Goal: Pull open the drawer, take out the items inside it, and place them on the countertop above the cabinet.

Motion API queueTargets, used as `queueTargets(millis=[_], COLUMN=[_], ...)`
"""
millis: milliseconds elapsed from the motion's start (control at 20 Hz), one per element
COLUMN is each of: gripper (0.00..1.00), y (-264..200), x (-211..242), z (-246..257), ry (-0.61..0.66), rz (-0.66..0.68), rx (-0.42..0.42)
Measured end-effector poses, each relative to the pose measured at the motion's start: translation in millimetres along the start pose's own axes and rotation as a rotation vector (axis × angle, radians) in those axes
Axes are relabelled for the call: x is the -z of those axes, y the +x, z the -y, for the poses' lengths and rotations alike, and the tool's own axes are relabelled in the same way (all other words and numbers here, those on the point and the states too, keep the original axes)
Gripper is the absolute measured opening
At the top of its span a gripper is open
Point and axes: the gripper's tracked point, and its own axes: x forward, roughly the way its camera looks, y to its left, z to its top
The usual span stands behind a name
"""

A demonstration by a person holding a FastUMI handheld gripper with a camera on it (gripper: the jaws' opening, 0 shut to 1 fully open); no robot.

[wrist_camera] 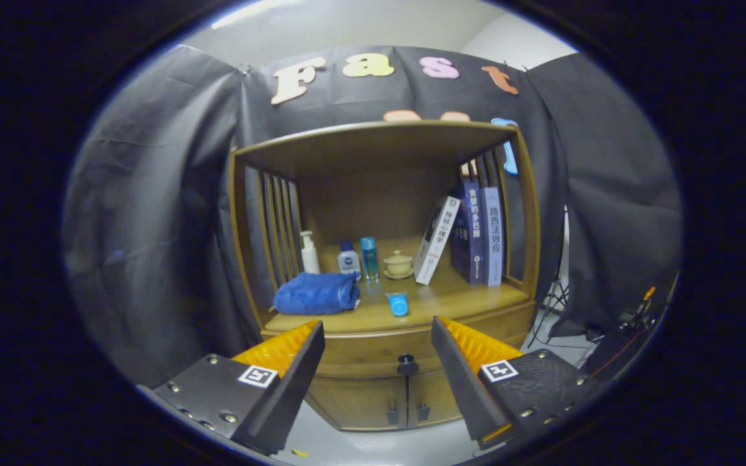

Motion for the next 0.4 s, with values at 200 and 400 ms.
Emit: queueTargets(millis=[200,400], gripper=[0.98,0.98], y=[-33,-72], x=[-43,-77], z=[-5,-3], ry=[-0.027,-0.042], rz=[0.064,0.119], rx=[-0.019,-0.023])
